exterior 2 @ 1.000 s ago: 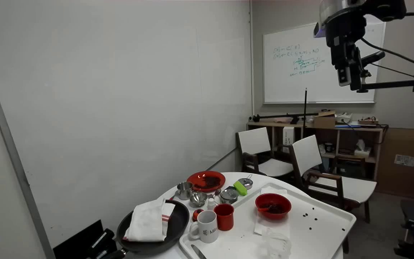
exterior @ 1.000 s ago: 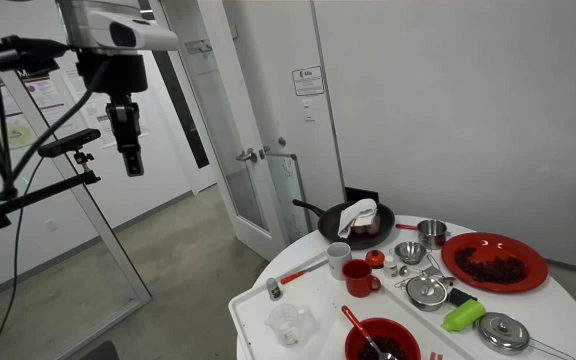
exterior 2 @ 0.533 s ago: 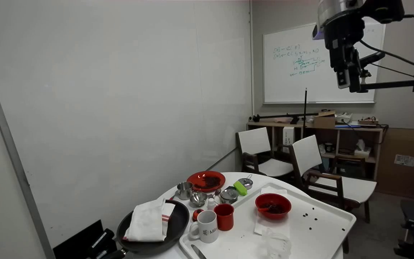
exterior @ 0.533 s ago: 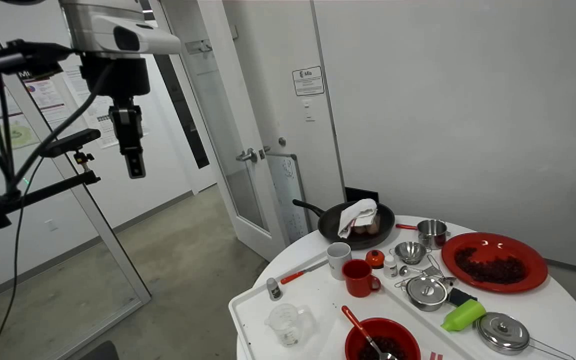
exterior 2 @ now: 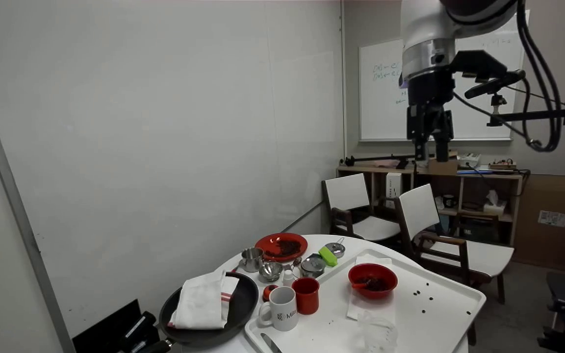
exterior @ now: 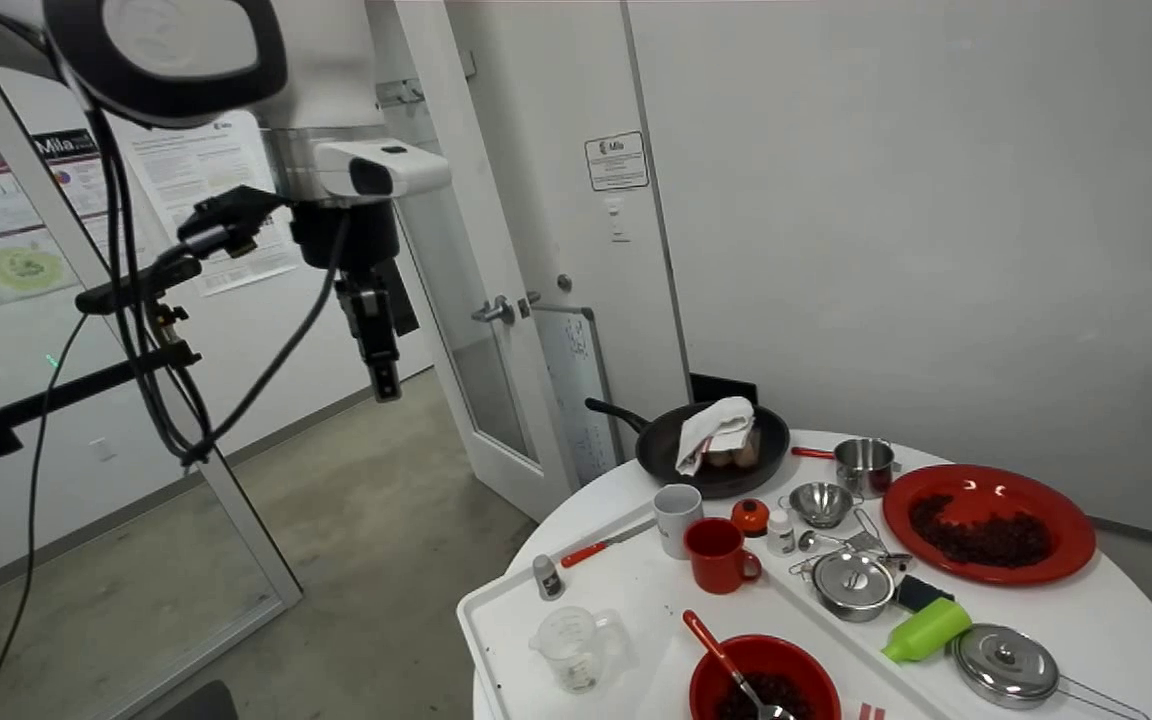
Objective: Move the spoon from the red bowl to the mug
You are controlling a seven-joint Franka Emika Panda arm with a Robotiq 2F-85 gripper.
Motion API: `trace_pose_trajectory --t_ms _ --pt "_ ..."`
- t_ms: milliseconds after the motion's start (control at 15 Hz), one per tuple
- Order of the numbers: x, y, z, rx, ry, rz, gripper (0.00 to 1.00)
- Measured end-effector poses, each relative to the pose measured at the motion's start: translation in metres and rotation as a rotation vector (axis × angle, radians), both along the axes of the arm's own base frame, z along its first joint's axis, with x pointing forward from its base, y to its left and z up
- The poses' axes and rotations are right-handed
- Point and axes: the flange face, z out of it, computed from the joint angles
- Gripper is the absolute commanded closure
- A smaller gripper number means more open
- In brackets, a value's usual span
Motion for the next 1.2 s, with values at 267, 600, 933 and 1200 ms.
trace_pose_trajectory --t_ms 267,600,933,1200 --pt "0.033 -0.007 -0.053 -0.18 -0.072 -0.07 0.0" --pt "0.06 -0.025 -0.127 -0.429 -0.076 -0.169 0.0" --pt "0.072 -0.065 -0.192 -0.547 0.007 -0.296 0.0" --pt "0.078 -0.067 -0.194 -0.552 0.007 -0.306 0.0"
